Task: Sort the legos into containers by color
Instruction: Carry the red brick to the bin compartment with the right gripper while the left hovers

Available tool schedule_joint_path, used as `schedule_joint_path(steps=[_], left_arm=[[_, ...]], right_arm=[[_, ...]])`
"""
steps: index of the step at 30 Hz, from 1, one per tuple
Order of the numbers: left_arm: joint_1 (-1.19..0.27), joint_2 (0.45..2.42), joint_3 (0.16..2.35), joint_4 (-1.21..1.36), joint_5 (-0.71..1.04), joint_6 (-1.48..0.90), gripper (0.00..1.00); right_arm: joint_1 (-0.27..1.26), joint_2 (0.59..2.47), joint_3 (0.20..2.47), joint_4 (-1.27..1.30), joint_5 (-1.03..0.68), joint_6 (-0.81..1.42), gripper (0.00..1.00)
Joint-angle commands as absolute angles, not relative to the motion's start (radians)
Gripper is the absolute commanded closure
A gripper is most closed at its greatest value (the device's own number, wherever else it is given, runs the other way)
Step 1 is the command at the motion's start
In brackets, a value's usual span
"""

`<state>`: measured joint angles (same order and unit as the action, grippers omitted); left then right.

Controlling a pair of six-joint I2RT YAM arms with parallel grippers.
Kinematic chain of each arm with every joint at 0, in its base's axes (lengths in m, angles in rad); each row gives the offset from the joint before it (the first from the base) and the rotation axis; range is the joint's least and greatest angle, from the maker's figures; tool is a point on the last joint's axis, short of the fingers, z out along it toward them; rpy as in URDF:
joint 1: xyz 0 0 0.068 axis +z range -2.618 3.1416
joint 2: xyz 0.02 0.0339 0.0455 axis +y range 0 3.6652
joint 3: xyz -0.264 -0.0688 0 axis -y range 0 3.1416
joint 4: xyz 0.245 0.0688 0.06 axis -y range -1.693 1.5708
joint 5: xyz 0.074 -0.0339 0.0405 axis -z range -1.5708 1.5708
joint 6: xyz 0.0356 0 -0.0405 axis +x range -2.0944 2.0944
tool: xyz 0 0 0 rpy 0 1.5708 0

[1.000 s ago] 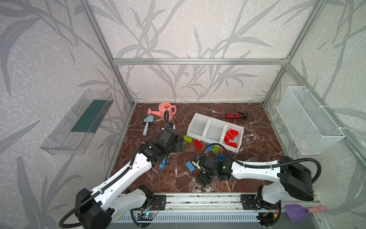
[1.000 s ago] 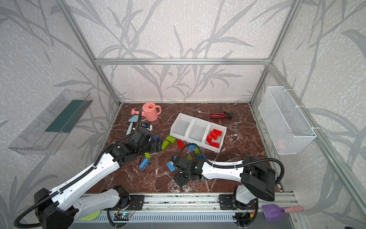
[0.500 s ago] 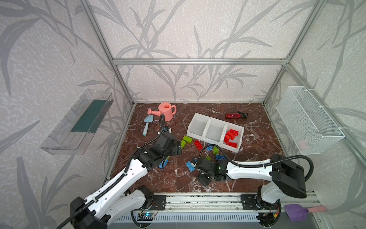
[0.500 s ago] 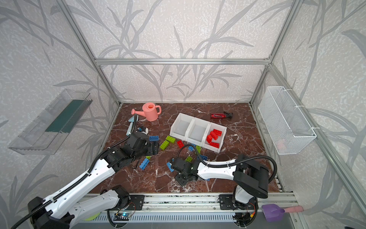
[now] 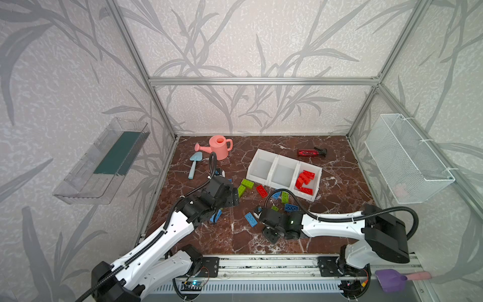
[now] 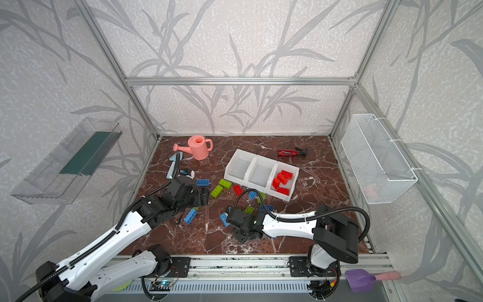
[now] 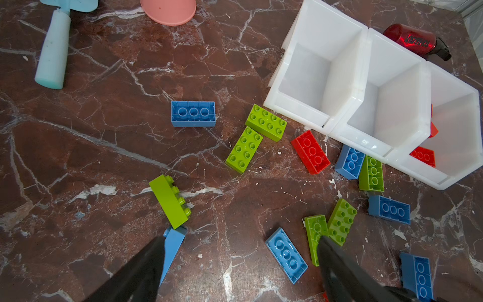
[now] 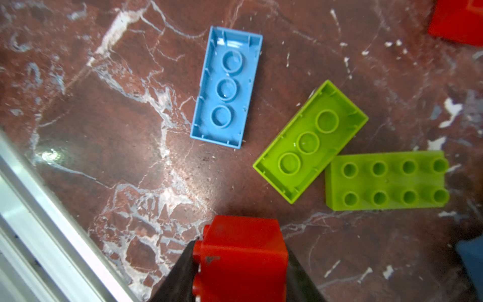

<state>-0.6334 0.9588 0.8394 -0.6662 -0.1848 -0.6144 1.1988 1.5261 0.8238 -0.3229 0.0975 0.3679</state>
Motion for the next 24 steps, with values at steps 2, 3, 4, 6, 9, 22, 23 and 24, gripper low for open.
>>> schedule_joint_path(steps=[2, 3, 4, 6, 9, 22, 23, 24], left_arm=[[-0.630, 0.974, 0.849, -0.680, -0.191, -0.629, 0.09], [-0.630, 0.978, 0.854, -0.682, -0.190, -0.627, 0.09], [-0.629, 0.984, 0.860, -0.684, -0.190, -0.627, 0.09], [-0.630, 0.999, 0.870, -0.688, -0.186, -0.627, 0.09], [-0.630, 1.014, 0.881, -0.693, -0.190, -0.627, 0.08], [-0.631, 1.100, 0.956, -0.706, -0.138, -0.579, 0.01], [-0.632, 1.109, 0.960, -0.704, -0.136, -0.580, 0.01], [-0.632, 1.117, 0.964, -0.704, -0.133, -0.580, 0.01]], right_arm=[[1.201, 1.445, 0.859, -0.383, 0.151, 0.386, 0.64], [1.200, 1.433, 0.863, -0.389, 0.156, 0.377, 0.64], [1.195, 1.416, 0.868, -0.393, 0.162, 0.375, 0.64], [1.181, 1.373, 0.865, -0.390, 0.178, 0.375, 0.64], [1.137, 1.300, 0.845, -0.372, 0.166, 0.385, 0.64], [0.644, 1.030, 0.802, -0.435, -0.073, 0.414, 0.66], [0.606, 1.019, 0.805, -0.441, -0.087, 0.413, 0.66], [0.577, 1.013, 0.807, -0.443, -0.096, 0.411, 0.66]])
